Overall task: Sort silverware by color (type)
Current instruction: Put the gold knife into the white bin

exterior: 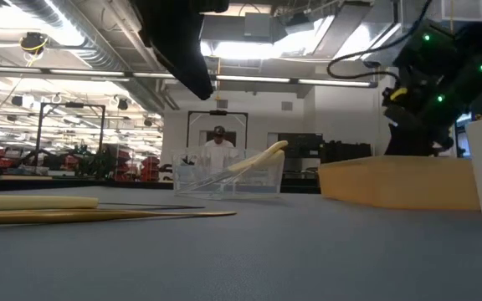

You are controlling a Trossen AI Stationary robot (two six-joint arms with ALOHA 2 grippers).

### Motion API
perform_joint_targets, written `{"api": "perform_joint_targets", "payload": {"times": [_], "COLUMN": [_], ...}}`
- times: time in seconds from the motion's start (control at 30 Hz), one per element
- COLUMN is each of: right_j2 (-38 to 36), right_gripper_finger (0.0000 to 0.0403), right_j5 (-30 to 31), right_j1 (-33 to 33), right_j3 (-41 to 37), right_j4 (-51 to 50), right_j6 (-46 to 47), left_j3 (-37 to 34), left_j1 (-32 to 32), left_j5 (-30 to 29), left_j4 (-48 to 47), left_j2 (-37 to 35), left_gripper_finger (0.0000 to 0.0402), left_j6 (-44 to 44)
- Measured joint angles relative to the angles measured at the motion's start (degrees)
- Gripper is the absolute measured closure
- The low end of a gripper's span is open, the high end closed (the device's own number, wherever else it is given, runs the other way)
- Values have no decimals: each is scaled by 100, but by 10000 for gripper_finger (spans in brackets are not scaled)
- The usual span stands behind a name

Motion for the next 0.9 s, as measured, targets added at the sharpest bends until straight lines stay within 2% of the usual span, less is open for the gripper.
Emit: {"api": "perform_joint_targets", "payload": {"times": [0.3,0.63,0.9], "right_j2": [-2,-4,-4], "right_gripper_finger": [235,235,235], "right_j5": [31,3,-320], "right_j1": [0,7,7], "right_j3": [769,1184,1226], "right_j4": [-992,-1004,-469], "right_j6": [-15,-136,-283], "left_j3": [7,7,7], "left_j1": [-217,-992,-1381], "left_j5": [732,1041,1052], "left_j4": [2,-14,-8], "left_j2": [57,398,725], "left_gripper_finger": [230,231,231], "left_j6": [-1379,-2547,-3261]}}
